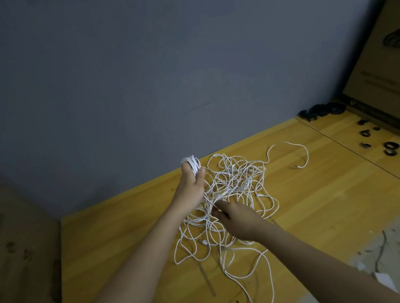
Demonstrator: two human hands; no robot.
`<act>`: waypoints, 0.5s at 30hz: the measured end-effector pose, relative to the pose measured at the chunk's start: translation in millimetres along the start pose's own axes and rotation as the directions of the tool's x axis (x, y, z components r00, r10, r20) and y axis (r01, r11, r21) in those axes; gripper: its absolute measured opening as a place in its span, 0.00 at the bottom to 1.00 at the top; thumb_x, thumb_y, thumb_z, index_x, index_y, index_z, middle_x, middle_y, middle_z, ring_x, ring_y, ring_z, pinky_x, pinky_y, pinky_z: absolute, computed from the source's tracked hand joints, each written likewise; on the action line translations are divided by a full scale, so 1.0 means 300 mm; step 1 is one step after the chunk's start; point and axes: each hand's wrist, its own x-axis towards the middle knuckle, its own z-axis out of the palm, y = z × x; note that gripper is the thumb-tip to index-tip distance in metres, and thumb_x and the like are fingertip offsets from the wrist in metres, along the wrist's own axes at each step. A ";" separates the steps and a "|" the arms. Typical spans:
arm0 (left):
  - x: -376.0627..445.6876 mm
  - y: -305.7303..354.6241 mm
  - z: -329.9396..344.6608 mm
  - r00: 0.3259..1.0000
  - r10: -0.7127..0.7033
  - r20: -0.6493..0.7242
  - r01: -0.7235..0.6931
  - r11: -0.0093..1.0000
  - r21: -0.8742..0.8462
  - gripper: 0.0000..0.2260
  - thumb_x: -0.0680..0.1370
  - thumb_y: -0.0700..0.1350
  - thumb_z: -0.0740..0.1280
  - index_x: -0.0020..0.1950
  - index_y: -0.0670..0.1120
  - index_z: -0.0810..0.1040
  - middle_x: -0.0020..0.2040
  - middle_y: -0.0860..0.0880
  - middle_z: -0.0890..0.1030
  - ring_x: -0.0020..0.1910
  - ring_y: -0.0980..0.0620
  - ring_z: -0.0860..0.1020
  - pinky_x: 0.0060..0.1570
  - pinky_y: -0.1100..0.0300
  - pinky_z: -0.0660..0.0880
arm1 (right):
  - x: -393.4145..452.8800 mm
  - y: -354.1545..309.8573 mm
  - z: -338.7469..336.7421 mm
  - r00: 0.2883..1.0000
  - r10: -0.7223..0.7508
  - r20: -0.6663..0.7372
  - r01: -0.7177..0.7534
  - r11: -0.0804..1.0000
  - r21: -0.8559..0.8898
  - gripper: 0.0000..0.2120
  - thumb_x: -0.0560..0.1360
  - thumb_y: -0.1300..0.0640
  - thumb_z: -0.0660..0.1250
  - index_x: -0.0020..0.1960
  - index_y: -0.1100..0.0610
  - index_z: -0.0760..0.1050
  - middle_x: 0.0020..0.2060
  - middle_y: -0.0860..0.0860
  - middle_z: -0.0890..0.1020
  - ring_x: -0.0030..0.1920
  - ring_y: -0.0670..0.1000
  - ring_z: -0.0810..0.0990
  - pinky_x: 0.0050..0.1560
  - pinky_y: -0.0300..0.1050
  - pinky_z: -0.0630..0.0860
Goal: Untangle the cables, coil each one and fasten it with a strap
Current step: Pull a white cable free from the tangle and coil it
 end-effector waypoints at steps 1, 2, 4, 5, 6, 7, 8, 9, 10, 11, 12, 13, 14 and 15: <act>-0.004 -0.005 0.001 1.000 0.013 0.027 -0.015 0.998 0.054 0.09 0.83 0.52 0.52 0.59 0.50 0.58 0.51 0.47 0.72 0.42 0.56 0.74 0.37 0.61 0.68 | -0.006 0.003 0.000 1.000 -0.009 0.007 0.009 1.000 -0.024 0.11 0.82 0.53 0.55 0.56 0.57 0.73 0.42 0.57 0.81 0.31 0.50 0.70 0.31 0.44 0.62; -0.009 -0.012 0.003 0.999 0.022 0.049 -0.027 0.995 0.094 0.09 0.83 0.53 0.52 0.59 0.50 0.57 0.53 0.46 0.72 0.44 0.54 0.74 0.38 0.60 0.69 | -0.012 0.005 0.000 1.000 -0.024 0.015 0.025 0.998 -0.052 0.11 0.82 0.52 0.55 0.56 0.57 0.73 0.42 0.57 0.81 0.34 0.54 0.73 0.33 0.44 0.63; -0.017 -0.028 0.005 0.997 0.020 0.075 -0.032 0.987 0.156 0.10 0.83 0.53 0.52 0.57 0.47 0.58 0.54 0.41 0.73 0.48 0.45 0.76 0.42 0.54 0.69 | -0.026 0.002 0.000 0.998 -0.067 0.014 0.068 0.990 -0.120 0.12 0.82 0.51 0.54 0.55 0.56 0.72 0.42 0.56 0.81 0.40 0.59 0.77 0.35 0.46 0.66; -0.020 -0.036 0.004 0.996 0.017 0.090 -0.034 0.981 0.192 0.10 0.83 0.52 0.52 0.56 0.46 0.59 0.54 0.40 0.72 0.49 0.43 0.76 0.43 0.53 0.70 | -0.035 -0.001 -0.003 0.995 -0.102 0.004 0.101 0.980 -0.170 0.12 0.83 0.51 0.53 0.55 0.56 0.72 0.42 0.56 0.80 0.41 0.59 0.78 0.35 0.47 0.66; -0.023 -0.045 0.003 0.993 0.013 0.117 -0.040 0.972 0.232 0.10 0.83 0.52 0.52 0.56 0.46 0.59 0.53 0.40 0.71 0.50 0.42 0.75 0.45 0.51 0.71 | -0.045 -0.005 -0.009 0.988 -0.153 -0.014 0.146 0.962 -0.231 0.12 0.83 0.51 0.53 0.53 0.56 0.72 0.41 0.55 0.79 0.40 0.59 0.77 0.34 0.46 0.66; -0.026 -0.054 0.000 0.988 0.002 0.157 -0.044 0.962 0.269 0.10 0.83 0.53 0.52 0.55 0.46 0.59 0.53 0.41 0.71 0.50 0.43 0.75 0.48 0.49 0.72 | -0.054 -0.008 -0.017 0.976 -0.215 -0.033 0.197 0.938 -0.287 0.13 0.83 0.50 0.52 0.52 0.57 0.72 0.39 0.55 0.79 0.40 0.59 0.77 0.34 0.46 0.66; -0.030 -0.063 -0.003 0.979 -0.015 0.204 -0.046 0.955 0.292 0.11 0.83 0.53 0.52 0.57 0.47 0.59 0.55 0.42 0.71 0.52 0.45 0.75 0.51 0.49 0.72 | -0.065 -0.013 -0.028 0.957 -0.286 -0.053 0.254 0.910 -0.327 0.13 0.83 0.51 0.53 0.50 0.58 0.73 0.39 0.55 0.78 0.39 0.58 0.77 0.34 0.46 0.67; -0.035 -0.070 -0.005 0.967 -0.036 0.254 -0.042 0.954 0.298 0.12 0.83 0.54 0.52 0.60 0.47 0.60 0.59 0.44 0.71 0.55 0.47 0.74 0.53 0.50 0.71 | -0.075 -0.016 -0.042 0.929 -0.364 -0.069 0.316 0.877 -0.362 0.13 0.82 0.51 0.56 0.48 0.59 0.74 0.38 0.55 0.79 0.38 0.57 0.78 0.35 0.46 0.70; -0.045 -0.073 -0.008 0.952 -0.062 0.301 -0.029 0.957 0.289 0.16 0.82 0.55 0.52 0.64 0.47 0.60 0.62 0.48 0.71 0.58 0.51 0.72 0.55 0.52 0.70 | -0.083 -0.017 -0.060 0.892 -0.441 -0.094 0.372 0.837 -0.400 0.12 0.81 0.53 0.60 0.47 0.59 0.77 0.37 0.54 0.80 0.37 0.56 0.79 0.35 0.46 0.72; -0.059 -0.071 -0.013 0.935 -0.090 0.342 -0.005 0.964 0.266 0.19 0.82 0.57 0.52 0.67 0.47 0.61 0.62 0.52 0.71 0.59 0.54 0.71 0.56 0.54 0.69 | -0.087 -0.015 -0.078 0.852 -0.505 -0.138 0.407 0.804 -0.434 0.09 0.78 0.54 0.65 0.45 0.59 0.79 0.35 0.53 0.81 0.36 0.55 0.79 0.34 0.45 0.74; -0.075 -0.063 -0.019 0.921 -0.108 0.374 0.021 0.973 0.229 0.20 0.81 0.60 0.51 0.67 0.49 0.63 0.59 0.55 0.72 0.57 0.57 0.71 0.55 0.54 0.69 | -0.089 -0.011 -0.099 0.814 -0.547 -0.195 0.421 0.788 -0.450 0.07 0.75 0.54 0.69 0.44 0.58 0.80 0.34 0.51 0.80 0.35 0.53 0.79 0.35 0.43 0.75; -0.093 -0.054 -0.023 0.911 -0.116 0.396 0.046 0.982 0.181 0.22 0.80 0.64 0.50 0.63 0.50 0.67 0.54 0.57 0.75 0.53 0.58 0.73 0.53 0.55 0.71 | -0.089 -0.006 -0.119 0.789 -0.559 -0.254 0.419 0.792 -0.443 0.07 0.73 0.53 0.71 0.42 0.57 0.81 0.33 0.50 0.80 0.34 0.52 0.78 0.35 0.42 0.74; -0.111 -0.040 -0.029 0.903 -0.112 0.415 0.065 0.990 0.126 0.24 0.78 0.67 0.48 0.59 0.52 0.71 0.49 0.56 0.77 0.48 0.59 0.76 0.50 0.57 0.72 | -0.087 0.003 -0.137 0.775 -0.551 -0.310 0.415 0.813 -0.408 0.08 0.72 0.52 0.71 0.41 0.57 0.81 0.33 0.50 0.79 0.34 0.51 0.77 0.36 0.42 0.72; -0.127 -0.025 -0.034 0.895 -0.095 0.437 0.076 0.995 0.061 0.26 0.76 0.68 0.47 0.55 0.53 0.74 0.44 0.55 0.78 0.42 0.59 0.77 0.47 0.59 0.73 | -0.083 0.011 -0.152 0.772 -0.517 -0.371 0.407 0.849 -0.337 0.09 0.71 0.52 0.71 0.41 0.58 0.81 0.33 0.50 0.79 0.34 0.49 0.76 0.36 0.41 0.71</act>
